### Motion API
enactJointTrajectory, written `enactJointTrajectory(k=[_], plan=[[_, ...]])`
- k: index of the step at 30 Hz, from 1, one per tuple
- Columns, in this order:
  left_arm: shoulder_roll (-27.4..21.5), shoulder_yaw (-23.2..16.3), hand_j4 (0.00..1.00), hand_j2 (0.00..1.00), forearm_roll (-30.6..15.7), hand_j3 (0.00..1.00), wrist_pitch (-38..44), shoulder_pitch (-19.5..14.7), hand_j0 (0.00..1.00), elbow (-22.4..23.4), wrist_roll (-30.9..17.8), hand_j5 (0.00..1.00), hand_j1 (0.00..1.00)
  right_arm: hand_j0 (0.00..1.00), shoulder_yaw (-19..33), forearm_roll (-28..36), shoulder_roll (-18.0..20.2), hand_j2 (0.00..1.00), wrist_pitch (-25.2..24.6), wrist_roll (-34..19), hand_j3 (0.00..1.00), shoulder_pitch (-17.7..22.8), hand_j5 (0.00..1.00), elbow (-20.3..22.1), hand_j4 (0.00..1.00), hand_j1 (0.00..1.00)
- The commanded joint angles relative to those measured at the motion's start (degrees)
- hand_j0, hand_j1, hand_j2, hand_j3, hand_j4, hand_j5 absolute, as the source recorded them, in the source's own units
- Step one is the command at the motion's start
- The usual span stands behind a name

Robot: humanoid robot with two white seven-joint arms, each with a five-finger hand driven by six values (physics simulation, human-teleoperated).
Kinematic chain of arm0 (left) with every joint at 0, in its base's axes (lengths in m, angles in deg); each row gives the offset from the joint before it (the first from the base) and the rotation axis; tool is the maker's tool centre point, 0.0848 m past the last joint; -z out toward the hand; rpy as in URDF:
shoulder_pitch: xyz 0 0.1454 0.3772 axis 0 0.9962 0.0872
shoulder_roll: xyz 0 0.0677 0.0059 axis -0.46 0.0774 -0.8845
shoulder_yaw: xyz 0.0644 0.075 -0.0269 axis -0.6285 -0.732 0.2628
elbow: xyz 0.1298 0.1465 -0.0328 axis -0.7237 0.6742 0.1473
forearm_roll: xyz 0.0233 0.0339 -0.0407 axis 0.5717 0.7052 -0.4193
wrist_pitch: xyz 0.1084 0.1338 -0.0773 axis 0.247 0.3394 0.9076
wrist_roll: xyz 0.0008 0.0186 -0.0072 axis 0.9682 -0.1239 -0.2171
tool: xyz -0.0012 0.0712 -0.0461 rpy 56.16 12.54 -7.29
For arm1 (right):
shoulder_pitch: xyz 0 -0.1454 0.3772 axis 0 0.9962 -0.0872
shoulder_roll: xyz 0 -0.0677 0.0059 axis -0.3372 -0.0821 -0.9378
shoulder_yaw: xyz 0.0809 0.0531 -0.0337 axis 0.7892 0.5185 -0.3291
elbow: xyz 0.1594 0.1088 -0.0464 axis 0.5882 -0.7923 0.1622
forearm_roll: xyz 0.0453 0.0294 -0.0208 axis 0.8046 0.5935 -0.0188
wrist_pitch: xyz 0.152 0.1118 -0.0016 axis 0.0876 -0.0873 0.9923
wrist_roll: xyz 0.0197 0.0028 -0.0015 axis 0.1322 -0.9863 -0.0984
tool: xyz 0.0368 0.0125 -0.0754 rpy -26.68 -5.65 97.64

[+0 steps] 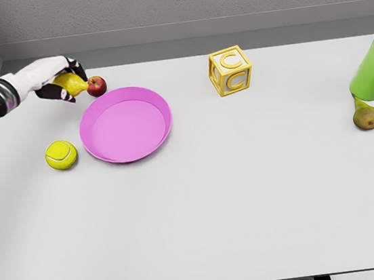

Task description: Put the lemon on the plate with left arm

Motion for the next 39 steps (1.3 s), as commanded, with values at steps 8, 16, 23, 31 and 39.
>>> enactJointTrajectory(k=[8,16,23,31,39], plan=[[0.3,0.0,0.46,0.46,-0.5,0.46,-1.0,1.2,0.46,-5.6,0.1,0.46,0.46,1.0,0.0,0.0,0.0,1.0,0.0,0.0,1.0,0.0,1.0,0.0,1.0,1.0],[0.4,-0.2,0.46,0.46,-1.0,0.46,-2.6,3.1,0.46,-9.4,0.1,0.46,0.46,1.0,0.0,0.0,0.0,1.0,0.0,0.0,1.0,0.0,1.0,0.0,1.0,1.0],[1.3,-0.5,0.46,0.46,-0.9,0.46,-2.6,5.4,0.46,-13.1,0.1,0.46,0.46,1.0,0.0,0.0,0.0,1.0,0.0,0.0,1.0,0.0,1.0,0.0,1.0,1.0],[1.6,-0.5,1.0,1.0,-0.8,1.0,-2.1,6.9,1.0,-15.0,0.1,1.0,1.0,1.0,0.0,0.0,0.0,1.0,0.0,0.0,1.0,0.0,1.0,0.0,1.0,1.0],[0.1,0.0,1.0,1.0,-3.0,1.0,-3.3,8.2,1.0,-19.7,0.2,1.0,1.0,1.0,0.0,0.0,0.0,1.0,0.0,0.0,1.0,0.0,1.0,0.0,1.0,1.0]])
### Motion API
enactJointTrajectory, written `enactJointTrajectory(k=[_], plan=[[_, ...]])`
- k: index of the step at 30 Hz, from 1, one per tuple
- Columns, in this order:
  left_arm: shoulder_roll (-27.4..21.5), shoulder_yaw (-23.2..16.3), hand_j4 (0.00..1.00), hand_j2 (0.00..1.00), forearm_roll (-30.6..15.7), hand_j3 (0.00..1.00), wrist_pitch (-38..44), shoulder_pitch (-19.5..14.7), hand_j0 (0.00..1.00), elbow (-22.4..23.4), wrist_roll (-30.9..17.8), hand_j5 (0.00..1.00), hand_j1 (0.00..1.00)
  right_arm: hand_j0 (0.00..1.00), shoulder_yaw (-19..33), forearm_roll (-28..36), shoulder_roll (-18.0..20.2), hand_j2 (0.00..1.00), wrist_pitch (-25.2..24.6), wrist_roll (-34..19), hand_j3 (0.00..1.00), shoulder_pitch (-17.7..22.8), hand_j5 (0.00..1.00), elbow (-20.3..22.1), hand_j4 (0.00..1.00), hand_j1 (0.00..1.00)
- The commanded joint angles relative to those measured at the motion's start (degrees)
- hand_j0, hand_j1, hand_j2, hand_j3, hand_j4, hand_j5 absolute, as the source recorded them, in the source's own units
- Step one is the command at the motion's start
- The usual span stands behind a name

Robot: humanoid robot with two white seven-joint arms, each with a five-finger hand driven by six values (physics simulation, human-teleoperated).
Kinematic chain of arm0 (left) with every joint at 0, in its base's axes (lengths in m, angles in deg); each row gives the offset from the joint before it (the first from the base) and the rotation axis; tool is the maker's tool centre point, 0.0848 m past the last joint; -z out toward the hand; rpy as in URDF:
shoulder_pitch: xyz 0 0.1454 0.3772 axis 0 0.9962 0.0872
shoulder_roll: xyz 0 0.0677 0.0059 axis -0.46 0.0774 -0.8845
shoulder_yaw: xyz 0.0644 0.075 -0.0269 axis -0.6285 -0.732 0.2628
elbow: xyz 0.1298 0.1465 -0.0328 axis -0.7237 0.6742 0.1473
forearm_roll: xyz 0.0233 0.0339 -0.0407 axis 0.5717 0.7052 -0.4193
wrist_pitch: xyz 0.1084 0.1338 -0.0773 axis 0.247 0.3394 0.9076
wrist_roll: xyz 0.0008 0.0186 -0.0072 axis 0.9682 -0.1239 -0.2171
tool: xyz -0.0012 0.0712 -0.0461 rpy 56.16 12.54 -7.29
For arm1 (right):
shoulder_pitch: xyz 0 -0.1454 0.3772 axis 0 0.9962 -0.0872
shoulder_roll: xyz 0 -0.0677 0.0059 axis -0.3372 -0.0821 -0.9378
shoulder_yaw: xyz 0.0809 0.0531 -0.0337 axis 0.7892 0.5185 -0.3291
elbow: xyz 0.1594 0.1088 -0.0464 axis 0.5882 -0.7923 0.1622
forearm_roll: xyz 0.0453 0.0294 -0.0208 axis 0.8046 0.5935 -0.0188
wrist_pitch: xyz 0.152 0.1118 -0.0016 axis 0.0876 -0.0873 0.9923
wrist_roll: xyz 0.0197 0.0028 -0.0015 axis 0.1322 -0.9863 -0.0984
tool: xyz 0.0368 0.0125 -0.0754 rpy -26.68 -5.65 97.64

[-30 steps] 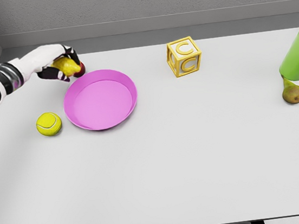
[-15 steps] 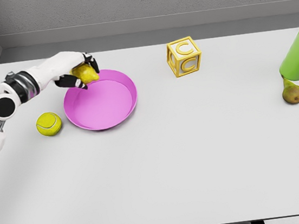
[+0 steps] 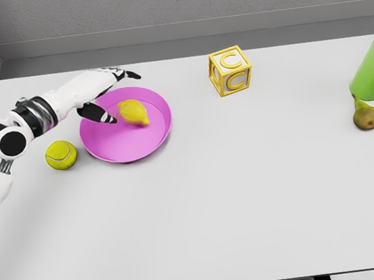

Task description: Put the lemon on the plate with left arm

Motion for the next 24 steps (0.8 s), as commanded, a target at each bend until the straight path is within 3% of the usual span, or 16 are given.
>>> enactJointTrajectory(k=[1,2,5,8,11,14,16,24], plan=[[-2.7,0.2,1.0,1.0,-4.2,1.0,-2.0,0.2,1.0,-3.3,0.1,1.0,1.0,1.0,0.0,-0.1,0.0,1.0,0.0,0.0,1.0,0.0,1.0,0.0,1.0,1.0],[-5.2,0.2,1.0,1.0,-7.0,1.0,-4.2,1.1,1.0,-5.0,0.0,1.0,1.0,1.0,0.0,0.0,0.0,1.0,0.0,0.0,1.0,0.0,1.0,0.0,1.0,1.0],[-9.4,1.0,1.0,1.0,-7.9,1.0,-6.9,2.9,1.0,-9.2,0.1,1.0,1.0,1.0,0.0,0.0,0.0,1.0,0.0,0.0,1.0,0.0,1.0,0.0,1.0,1.0],[-11.2,4.3,1.0,1.0,-9.3,1.0,-9.8,4.7,1.0,-11.1,0.3,1.0,1.0,1.0,0.0,0.0,0.0,1.0,0.0,0.0,1.0,0.0,1.0,0.0,1.0,1.0],[-12.4,8.9,1.0,1.0,-9.3,1.0,-15.4,9.5,1.0,-12.3,0.4,1.0,1.0,1.0,0.0,0.0,0.0,1.0,0.0,0.0,1.0,0.0,1.0,0.0,1.0,1.0],[-13.3,16.0,1.0,1.0,-9.3,1.0,-24.0,15.6,1.0,-12.3,0.4,1.0,1.0,1.0,0.0,0.0,0.0,1.0,0.0,0.0,1.0,0.0,1.0,0.0,1.0,1.0],[-13.5,20.1,1.0,1.0,-9.3,1.0,-24.0,18.8,1.0,-12.3,0.4,1.0,1.0,1.0,0.0,0.0,0.0,1.0,0.0,0.0,1.0,0.0,1.0,0.0,1.0,1.0],[-14.2,21.6,1.0,1.0,-9.2,1.0,-24.0,22.5,1.0,-11.3,0.3,1.0,1.0,1.0,0.0,0.0,0.0,1.0,0.0,0.0,1.0,0.0,1.0,0.0,1.0,1.0]])
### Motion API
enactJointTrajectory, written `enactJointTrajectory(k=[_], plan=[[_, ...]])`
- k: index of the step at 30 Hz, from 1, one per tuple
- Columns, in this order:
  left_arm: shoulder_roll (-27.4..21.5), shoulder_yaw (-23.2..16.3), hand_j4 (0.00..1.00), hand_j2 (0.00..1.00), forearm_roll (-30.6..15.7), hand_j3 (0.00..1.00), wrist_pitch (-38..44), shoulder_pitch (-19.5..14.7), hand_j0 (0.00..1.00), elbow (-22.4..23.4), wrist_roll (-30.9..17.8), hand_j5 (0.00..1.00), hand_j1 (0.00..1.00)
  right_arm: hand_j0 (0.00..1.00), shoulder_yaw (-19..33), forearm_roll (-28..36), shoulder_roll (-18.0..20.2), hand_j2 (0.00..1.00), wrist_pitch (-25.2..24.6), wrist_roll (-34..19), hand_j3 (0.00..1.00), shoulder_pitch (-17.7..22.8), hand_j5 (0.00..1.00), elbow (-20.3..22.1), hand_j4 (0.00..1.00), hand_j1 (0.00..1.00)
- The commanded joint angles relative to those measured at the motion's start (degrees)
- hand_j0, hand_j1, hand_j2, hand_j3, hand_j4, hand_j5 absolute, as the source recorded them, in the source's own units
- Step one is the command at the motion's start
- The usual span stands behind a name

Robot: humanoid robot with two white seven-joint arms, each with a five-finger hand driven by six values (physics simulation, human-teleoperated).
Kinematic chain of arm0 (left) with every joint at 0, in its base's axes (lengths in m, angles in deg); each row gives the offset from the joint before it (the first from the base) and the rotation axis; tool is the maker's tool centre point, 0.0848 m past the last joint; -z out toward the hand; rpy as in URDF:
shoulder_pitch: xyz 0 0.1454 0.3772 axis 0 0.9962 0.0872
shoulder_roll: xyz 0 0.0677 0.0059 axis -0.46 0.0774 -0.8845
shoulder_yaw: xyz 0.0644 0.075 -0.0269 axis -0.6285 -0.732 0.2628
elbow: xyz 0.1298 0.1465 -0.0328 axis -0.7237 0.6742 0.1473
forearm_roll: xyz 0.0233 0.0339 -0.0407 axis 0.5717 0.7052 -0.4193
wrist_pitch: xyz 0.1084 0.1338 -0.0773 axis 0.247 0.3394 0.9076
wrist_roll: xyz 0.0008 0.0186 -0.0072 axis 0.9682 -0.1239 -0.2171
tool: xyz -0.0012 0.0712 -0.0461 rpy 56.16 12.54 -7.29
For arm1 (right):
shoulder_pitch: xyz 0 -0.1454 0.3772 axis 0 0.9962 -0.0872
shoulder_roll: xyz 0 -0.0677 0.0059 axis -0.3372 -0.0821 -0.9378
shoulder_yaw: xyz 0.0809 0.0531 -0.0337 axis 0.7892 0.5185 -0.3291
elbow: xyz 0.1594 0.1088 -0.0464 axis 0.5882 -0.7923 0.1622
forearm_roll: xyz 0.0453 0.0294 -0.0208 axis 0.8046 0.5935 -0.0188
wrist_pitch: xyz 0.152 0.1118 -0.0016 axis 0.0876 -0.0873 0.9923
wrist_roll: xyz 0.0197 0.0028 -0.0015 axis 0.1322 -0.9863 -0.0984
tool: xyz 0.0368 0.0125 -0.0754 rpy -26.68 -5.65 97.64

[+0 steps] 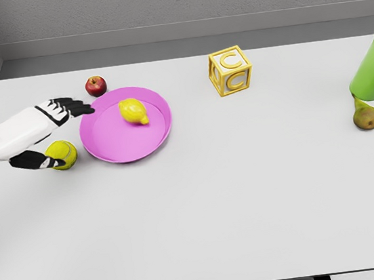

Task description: Put the lemon on the plate with left arm

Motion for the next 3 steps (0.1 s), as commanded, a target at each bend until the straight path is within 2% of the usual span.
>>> enactJointTrajectory(k=[1,3], plan=[[-0.2,0.6,1.0,1.0,-0.4,1.0,0.0,0.1,1.0,0.2,0.0,1.0,1.0,1.0,0.0,0.0,0.0,1.0,0.0,0.0,1.0,0.0,1.0,0.0,1.0,1.0],[-0.2,1.3,1.0,1.0,-0.4,1.0,0.0,0.4,1.0,0.2,0.0,1.0,1.0,1.0,0.0,0.0,0.0,1.0,0.0,0.0,1.0,0.0,1.0,0.0,1.0,1.0]])
